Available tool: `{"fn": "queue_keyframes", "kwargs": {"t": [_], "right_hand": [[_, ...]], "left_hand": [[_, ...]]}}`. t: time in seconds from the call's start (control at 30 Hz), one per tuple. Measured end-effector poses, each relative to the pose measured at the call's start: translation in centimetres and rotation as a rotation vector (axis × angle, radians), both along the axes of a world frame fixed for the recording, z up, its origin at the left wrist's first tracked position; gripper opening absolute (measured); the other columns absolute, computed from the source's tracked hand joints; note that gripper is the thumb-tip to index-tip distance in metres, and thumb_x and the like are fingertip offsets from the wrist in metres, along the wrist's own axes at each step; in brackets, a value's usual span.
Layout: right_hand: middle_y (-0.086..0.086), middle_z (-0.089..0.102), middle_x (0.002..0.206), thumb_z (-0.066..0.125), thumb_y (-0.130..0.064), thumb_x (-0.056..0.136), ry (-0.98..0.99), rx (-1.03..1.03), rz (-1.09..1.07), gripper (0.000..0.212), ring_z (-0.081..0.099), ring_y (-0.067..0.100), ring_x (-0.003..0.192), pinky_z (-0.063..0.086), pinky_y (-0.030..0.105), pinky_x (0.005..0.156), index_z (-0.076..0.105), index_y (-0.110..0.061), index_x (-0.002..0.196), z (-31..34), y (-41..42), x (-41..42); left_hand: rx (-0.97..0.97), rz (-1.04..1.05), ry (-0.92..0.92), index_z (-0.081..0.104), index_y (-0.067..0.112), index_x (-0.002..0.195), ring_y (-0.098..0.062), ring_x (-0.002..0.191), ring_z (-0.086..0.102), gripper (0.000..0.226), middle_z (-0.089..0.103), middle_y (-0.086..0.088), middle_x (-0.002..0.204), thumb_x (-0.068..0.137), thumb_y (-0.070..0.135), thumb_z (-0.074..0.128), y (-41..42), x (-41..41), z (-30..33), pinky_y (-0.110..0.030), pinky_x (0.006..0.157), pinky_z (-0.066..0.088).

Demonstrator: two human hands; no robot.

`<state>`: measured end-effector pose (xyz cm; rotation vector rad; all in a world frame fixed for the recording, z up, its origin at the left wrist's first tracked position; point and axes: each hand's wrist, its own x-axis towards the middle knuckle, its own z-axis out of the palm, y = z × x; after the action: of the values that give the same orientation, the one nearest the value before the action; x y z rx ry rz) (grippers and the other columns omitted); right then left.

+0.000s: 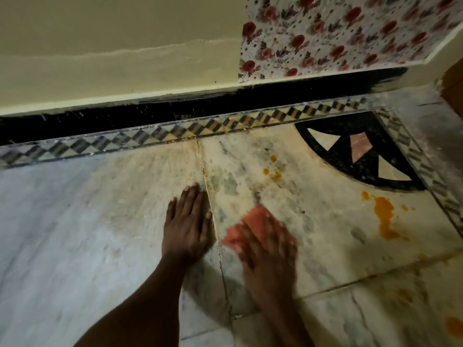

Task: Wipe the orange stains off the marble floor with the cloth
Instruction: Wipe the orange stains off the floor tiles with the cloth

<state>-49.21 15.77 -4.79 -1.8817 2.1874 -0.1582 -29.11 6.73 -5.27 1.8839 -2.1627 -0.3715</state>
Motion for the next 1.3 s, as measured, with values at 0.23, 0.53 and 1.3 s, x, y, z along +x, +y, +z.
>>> {"fn": "queue_keyframes", "kwargs": {"t": [0.23,0.53,1.3], "right_hand": [[0.004,-0.007,0.178,0.018,-0.077,0.098,-0.109,0.127,-0.512,0.064,-0.011,0.036,0.162,-0.005,0.064,0.127,0.018,-0.059,0.160,-0.3,-12.2,-4.1],[0.002,0.010,0.177,0.009,-0.077,0.100,0.043,0.092,-0.080,0.058,0.013,0.037,0.162,0.018,0.062,0.126,0.008,-0.064,0.157,-0.6,-4.5,-5.2],[0.002,-0.022,0.175,0.002,-0.079,0.095,-0.006,0.144,-0.065,0.064,-0.015,0.040,0.161,-0.002,0.065,0.127,-0.006,-0.062,0.157,0.1,-20.9,0.6]], "left_hand": [[0.005,-0.014,-0.011,0.021,0.022,0.167,-0.014,0.164,0.002,0.064,0.011,0.002,0.177,0.107,0.044,0.028,-0.2,0.0,-0.4,-0.046,0.132,0.010],[-0.001,-0.013,-0.002,0.026,0.018,0.166,-0.017,0.164,0.006,0.065,0.013,-0.001,0.176,0.106,0.042,0.033,-0.1,-0.1,-0.6,-0.049,0.131,0.013],[-0.007,0.009,-0.027,0.025,0.024,0.166,-0.013,0.164,0.005,0.065,0.010,0.006,0.177,0.105,0.041,0.038,-0.3,-0.2,-1.3,-0.047,0.131,0.014]]}}
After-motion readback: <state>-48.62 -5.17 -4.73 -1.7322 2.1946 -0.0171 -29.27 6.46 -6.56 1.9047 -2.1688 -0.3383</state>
